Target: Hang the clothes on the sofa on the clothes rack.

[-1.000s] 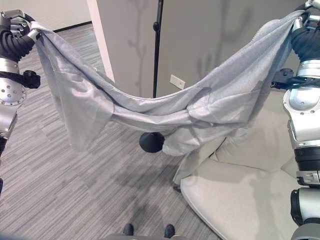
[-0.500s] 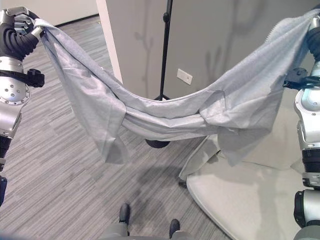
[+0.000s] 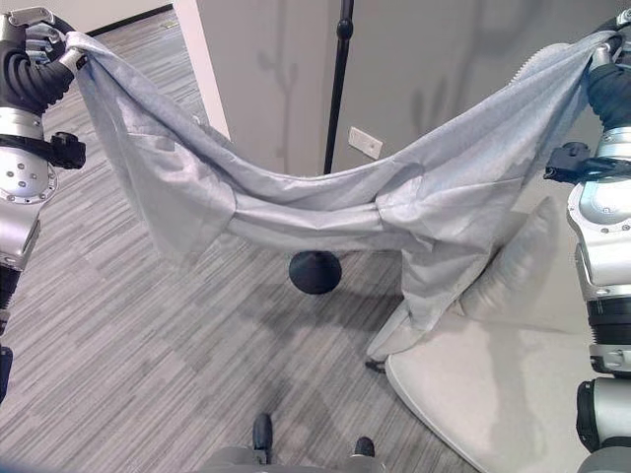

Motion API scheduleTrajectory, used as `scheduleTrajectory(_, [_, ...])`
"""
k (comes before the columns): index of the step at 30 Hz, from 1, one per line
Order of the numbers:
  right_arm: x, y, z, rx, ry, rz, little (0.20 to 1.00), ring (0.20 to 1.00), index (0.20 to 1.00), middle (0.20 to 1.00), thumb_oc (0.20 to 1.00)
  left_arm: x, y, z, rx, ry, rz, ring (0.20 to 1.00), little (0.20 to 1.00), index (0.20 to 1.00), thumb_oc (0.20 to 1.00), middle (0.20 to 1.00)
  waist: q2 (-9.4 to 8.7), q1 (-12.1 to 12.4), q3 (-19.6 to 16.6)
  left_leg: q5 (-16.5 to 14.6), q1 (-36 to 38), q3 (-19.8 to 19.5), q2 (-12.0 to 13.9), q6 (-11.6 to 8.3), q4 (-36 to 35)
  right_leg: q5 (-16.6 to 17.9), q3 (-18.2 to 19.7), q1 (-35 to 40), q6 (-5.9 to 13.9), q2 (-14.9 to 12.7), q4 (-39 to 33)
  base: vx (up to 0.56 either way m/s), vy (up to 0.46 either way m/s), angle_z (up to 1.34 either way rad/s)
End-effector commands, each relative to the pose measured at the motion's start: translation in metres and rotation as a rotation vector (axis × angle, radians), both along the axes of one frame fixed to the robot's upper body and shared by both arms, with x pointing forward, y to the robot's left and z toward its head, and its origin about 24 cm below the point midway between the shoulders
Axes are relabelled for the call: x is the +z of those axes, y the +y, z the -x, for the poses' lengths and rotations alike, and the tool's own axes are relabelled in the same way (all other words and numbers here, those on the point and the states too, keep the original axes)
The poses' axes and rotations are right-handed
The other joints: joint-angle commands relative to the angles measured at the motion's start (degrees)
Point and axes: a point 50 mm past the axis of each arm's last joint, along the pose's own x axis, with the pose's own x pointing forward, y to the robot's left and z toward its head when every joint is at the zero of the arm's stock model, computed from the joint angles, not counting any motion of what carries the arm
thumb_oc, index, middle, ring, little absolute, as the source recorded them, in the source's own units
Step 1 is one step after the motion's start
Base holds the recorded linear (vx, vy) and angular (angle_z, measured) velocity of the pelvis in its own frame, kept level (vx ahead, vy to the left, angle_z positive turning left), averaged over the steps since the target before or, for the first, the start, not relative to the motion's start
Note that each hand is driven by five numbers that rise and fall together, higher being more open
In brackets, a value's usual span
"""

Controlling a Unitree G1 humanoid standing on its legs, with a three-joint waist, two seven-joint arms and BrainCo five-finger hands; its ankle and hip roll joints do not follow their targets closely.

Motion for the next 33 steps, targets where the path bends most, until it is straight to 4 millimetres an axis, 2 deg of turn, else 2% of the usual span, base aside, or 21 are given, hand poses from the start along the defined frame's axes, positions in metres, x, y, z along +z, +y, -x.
scheduleTrajectory(1, [0.027,0.003,0.007,0.01,-0.108,0.047,0.2,0.2,0.2,0.2,0.2,0.038,0.005,0.017,0.001,-0.153,-0.003,0.2,0.2,0.2,0.2,0.2,-0.62,1.2,-2.7,-6.5,2.4,-2.5,-1.7,-2.65,-1.0,1.0,1.8,-0.6,-0.63,0.8,5.0,0.18,0.044,-0.1])
scheduleTrajectory(4, [0.03,0.001,0.009,0.001,-0.111,0.057,0.2,0.2,0.2,0.2,0.2,0.04,0.005,0.019,-0.005,-0.165,0.002,0.2,0.2,0.2,0.2,0.2,-0.82,0.9,-2.6,-7.6,3.2,-3.4,-2.1,-3.01,-1.0,-0.5,1.8,-1.9,-0.94,2.1,-0.6,0.15,-0.006,-0.15])
scheduleTrajectory(6, [0.033,0.0,0.012,-0.007,-0.129,0.058,0.2,0.2,0.2,0.2,0.2,0.038,0.004,0.018,-0.011,-0.162,0.01,0.2,0.2,0.2,0.2,0.2,-1.38,0.5,-2.1,-8.4,4.2,-3.9,-2.6,-3.34,-1.0,-0.5,1.2,-3.8,-0.59,2.8,-8.9,0.23,-0.049,0.03])
scheduleTrajectory(9, [0.032,-0.008,0.017,-0.028,-0.146,0.042,0.2,0.2,0.2,0.2,0.2,0.034,0.004,0.019,-0.007,-0.161,0.01,0.2,0.2,0.2,0.2,0.2,-1.72,-1.0,-1.9,-10.8,7.6,-5.8,-2.8,-3.73,-1.0,4.4,0.2,-5.3,1.3,6.0,-20.8,0.34,-0.065,0.19])
scheduleTrajectory(10, [0.03,-0.01,0.019,-0.028,-0.141,0.036,0.2,0.2,0.2,0.2,0.2,0.03,0.004,0.019,-0.012,-0.154,0.012,0.2,0.2,0.2,0.2,0.2,-1.97,-1.0,-2.2,-11.6,8.1,-6.1,-2.8,-3.85,-1.0,4.5,-0.9,-4.0,1.45,5.9,-22.8,0.27,-0.103,0.72])
scheduleTrajectory(14, [0.028,-0.013,0.02,-0.038,-0.125,0.042,0.2,0.2,0.2,0.2,0.2,0.026,0.002,0.018,-0.022,-0.149,0.018,0.2,0.2,0.2,0.2,0.2,-2.77,-1.1,-3.5,-12.3,9.4,-6.9,-2.2,-4.33,-1.0,5.4,-1.0,-1.8,0.69,6.1,-23.0,0.15,-0.101,0.66])
scheduleTrajectory(17, [0.025,-0.016,0.021,-0.039,-0.1,0.047,0.2,0.2,0.2,0.2,0.2,0.019,0.002,0.016,-0.03,-0.127,0.048,0.2,0.2,0.2,0.2,0.2,-2.77,-1.5,-5.6,-12.5,10.7,-6.8,0.6,-5.7,-1.0,4.1,-1.5,0.3,-0.36,7.4,-23.0,0.23,-0.193,0.26])
scheduleTrajectory(20, [0.022,-0.018,0.022,-0.038,-0.094,0.039,0.2,0.2,0.2,0.2,0.2,0.016,0.002,0.015,-0.033,-0.115,0.053,0.2,0.2,0.2,0.2,0.2,-2.84,-1.7,-6.1,-12.4,11.3,-6.8,2.1,-6.46,-0.3,2.9,-2.1,1.4,-1.14,8.3,-23.0,0.14,-0.154,0.03])
scheduleTrajectory(21, [0.02,-0.02,0.024,-0.039,-0.09,0.033,0.2,0.2,0.2,0.2,0.2,0.013,0.002,0.016,-0.039,-0.102,0.053,0.2,0.2,0.2,0.2,0.2,-2.93,-1.9,-6.4,-13.3,10.8,-6.5,3.3,-7.39,3.5,1.3,-2.6,3.2,-1.97,8.8,-23.0,0.18,-0.137,0.0])
scheduleTrajectory(23, [0.02,-0.021,0.024,-0.04,-0.089,0.033,0.2,0.2,0.2,0.2,0.2,0.012,0.001,0.016,-0.04,-0.101,0.053,0.2,0.2,0.2,0.2,0.2,-2.9,-1.9,-6.3,-13.8,10.6,-6.7,3.4,-7.48,4.3,1.2,-2.8,3.4,-2.05,8.9,-23.0,0.08,-0.093,-0.03])
scheduleTrajectory(24, [0.02,-0.023,0.026,-0.045,-0.089,0.034,0.2,0.2,0.2,0.2,0.2,0.013,-0.001,0.016,-0.052,-0.097,0.044,0.2,0.2,0.2,0.2,0.2,-3.61,-1.9,-5.6,-11.9,7.3,-6.3,3.4,-9.06,13.3,-0.1,-3.3,5.8,-3.45,9.1,-23.0,0.04,-0.113,0.01])
scheduleTrajectory(25, [0.021,-0.023,0.028,-0.045,-0.096,0.033,0.2,0.2,0.2,0.2,0.2,0.014,-0.001,0.016,-0.057,-0.099,0.043,0.2,0.2,0.2,0.2,0.2,-4.28,-1.7,-4.8,-10.5,4.1,-6.6,2.9,-9.49,19.5,-0.3,-3.4,6.6,-4.2,8.7,-23.0,0.0,-0.145,0.14])
scheduleTrajectory(26, [0.021,-0.025,0.029,-0.059,-0.107,0.025,0.2,0.2,0.2,0.2,0.2,0.015,-0.002,0.017,-0.071,-0.114,0.065,0.2,0.2,0.2,0.2,0.2,-5.31,-1.9,-3.1,-8.0,-0.5,-5.2,4.1,-9.47,25.0,-1.1,-3.9,7.6,-4.76,8.2,-23.0,-0.05,-0.059,0.19])
scheduleTrajectory(27, [0.021,-0.026,0.03,-0.06,-0.109,0.023,0.2,0.2,0.2,0.2,0.2,0.015,-0.003,0.017,-0.072,-0.116,0.064,0.2,0.2,0.2,0.2,0.2,-5.27,-2.0,-3.2,-8.4,-1.4,-5.5,4.2,-9.46,26.2,-1.0,-4.1,7.4,-4.78,8.2,-23.0,-0.06,-0.014,0.21])
scheduleTrajectory(29, [0.023,-0.03,0.034,-0.078,-0.12,0.016,0.2,0.2,0.2,0.2,0.2,0.02,-0.004,0.016,-0.076,-0.134,0.078,0.2,0.2,0.2,0.2,0.2,-5.88,-2.5,-2.9,-10.0,-4.4,-2.4,6.9,-8.67,21.2,-1.5,-4.9,8.1,-3.92,6.9,-23.0,0.04,0.077,0.24])
scheduleTrajectory(31, [0.022,-0.03,0.036,-0.077,-0.126,0.018,0.2,0.2,0.2,0.2,0.2,0.022,-0.005,0.016,-0.076,-0.138,0.073,0.2,0.2,0.2,0.2,0.2,-5.15,-1.4,-3.2,-7.4,-4.3,-3.5,6.8,-8.73,12.2,-1.7,-4.2,8.1,-3.03,6.9,-23.0,0.12,0.152,0.35])
scheduleTrajectory(32, [0.023,-0.041,0.041,-0.158,-0.133,0.033,0.2,0.2,0.2,0.2,0.2,0.02,0.002,0.017,-0.042,-0.132,0.06,0.2,0.2,0.2,0.2,0.2,-4.45,-0.5,-3.1,-4.3,-5.3,-4.4,6.8,-9.18,7.2,-2.4,-4.5,8.6,-2.75,6.9,-23.0,0.12,0.168,0.01])
scheduleTrajectory(33, [0.024,-0.045,0.041,-0.17,-0.094,0.055,0.2,0.2,0.2,0.2,0.2,0.018,0.003,0.019,-0.042,-0.124,0.052,0.2,0.2,0.2,0.2,0.2,-3.47,-0.6,-4.0,-4.2,-2.8,-5.1,6.7,-9.81,1.9,-3.4,-4.3,9.2,-2.58,6.9,-22.8,0.12,0.195,-0.27])
